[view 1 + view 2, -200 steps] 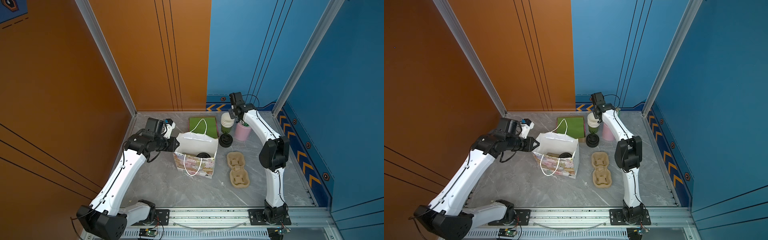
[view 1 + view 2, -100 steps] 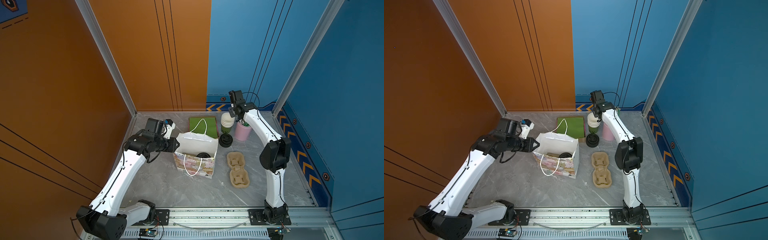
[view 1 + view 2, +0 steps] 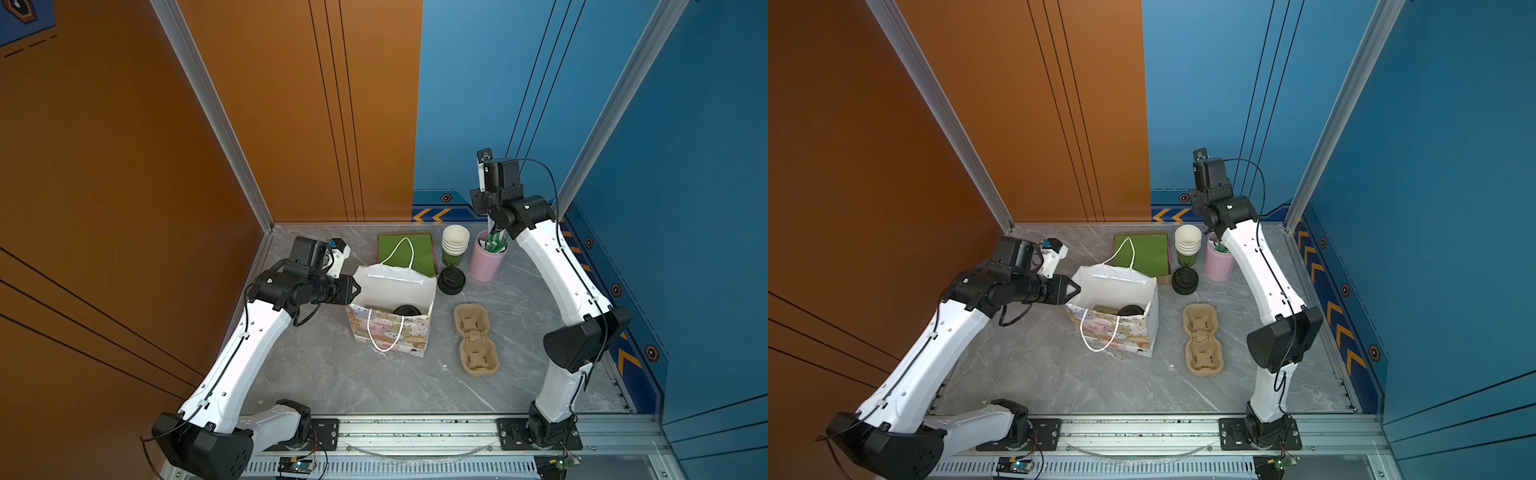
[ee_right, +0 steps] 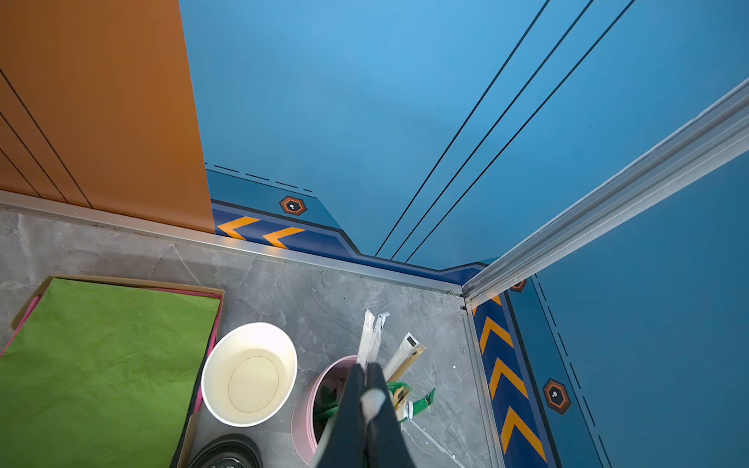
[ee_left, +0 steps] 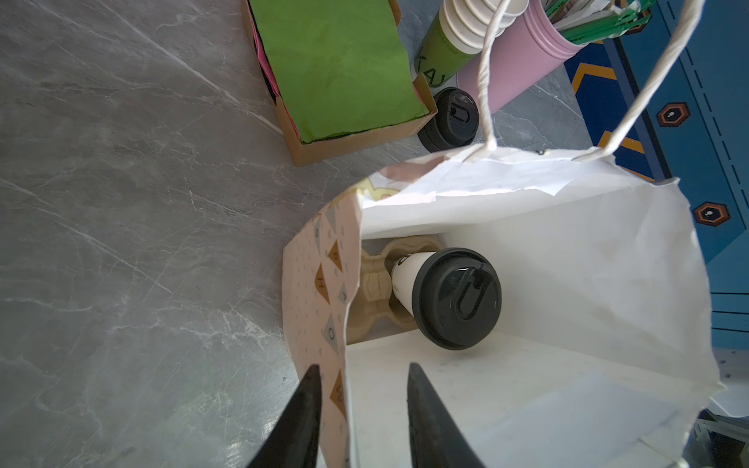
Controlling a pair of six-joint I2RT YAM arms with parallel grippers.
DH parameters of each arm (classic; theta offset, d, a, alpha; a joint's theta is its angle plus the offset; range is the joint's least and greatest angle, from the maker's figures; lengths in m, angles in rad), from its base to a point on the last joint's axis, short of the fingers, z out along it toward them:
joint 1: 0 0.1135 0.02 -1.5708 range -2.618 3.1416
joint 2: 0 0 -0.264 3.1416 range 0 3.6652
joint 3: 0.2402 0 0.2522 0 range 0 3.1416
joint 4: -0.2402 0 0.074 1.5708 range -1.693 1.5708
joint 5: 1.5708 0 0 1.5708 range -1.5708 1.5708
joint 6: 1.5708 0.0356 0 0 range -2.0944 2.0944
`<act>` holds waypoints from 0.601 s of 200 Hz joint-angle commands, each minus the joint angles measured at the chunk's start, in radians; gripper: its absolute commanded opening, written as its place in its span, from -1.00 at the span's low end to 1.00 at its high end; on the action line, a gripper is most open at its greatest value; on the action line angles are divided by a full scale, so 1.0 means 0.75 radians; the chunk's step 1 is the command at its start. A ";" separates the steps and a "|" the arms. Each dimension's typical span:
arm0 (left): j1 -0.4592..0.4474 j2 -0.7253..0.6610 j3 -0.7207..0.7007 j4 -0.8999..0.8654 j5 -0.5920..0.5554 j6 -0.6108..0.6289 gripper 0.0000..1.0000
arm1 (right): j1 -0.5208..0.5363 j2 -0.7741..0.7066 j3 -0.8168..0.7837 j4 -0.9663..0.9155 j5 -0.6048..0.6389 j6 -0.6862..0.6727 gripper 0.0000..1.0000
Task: Pack a coffee takeout order
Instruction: Pick up the straw from the storage cup.
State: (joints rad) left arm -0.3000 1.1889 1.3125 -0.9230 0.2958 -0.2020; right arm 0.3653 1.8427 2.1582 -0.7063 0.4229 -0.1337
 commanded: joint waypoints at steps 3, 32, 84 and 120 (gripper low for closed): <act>0.010 -0.027 -0.003 0.011 -0.002 0.013 -0.26 | 0.017 -0.050 0.046 -0.012 -0.017 0.011 -1.00; 0.009 -0.029 0.001 0.011 -0.011 0.013 -0.21 | 0.033 -0.102 0.070 -0.013 -0.020 0.011 -1.00; 0.012 -0.032 0.009 0.012 -0.035 0.013 -0.16 | 0.091 -0.220 0.088 0.008 -0.055 0.018 -1.00; 0.013 -0.031 0.014 0.010 -0.038 0.009 -0.13 | 0.129 -0.277 0.094 0.025 -0.077 0.021 -1.00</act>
State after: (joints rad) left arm -0.3000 1.1835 1.3125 -0.9230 0.2874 -0.2024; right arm 0.4442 1.6688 2.2066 -0.7029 0.3882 -0.1307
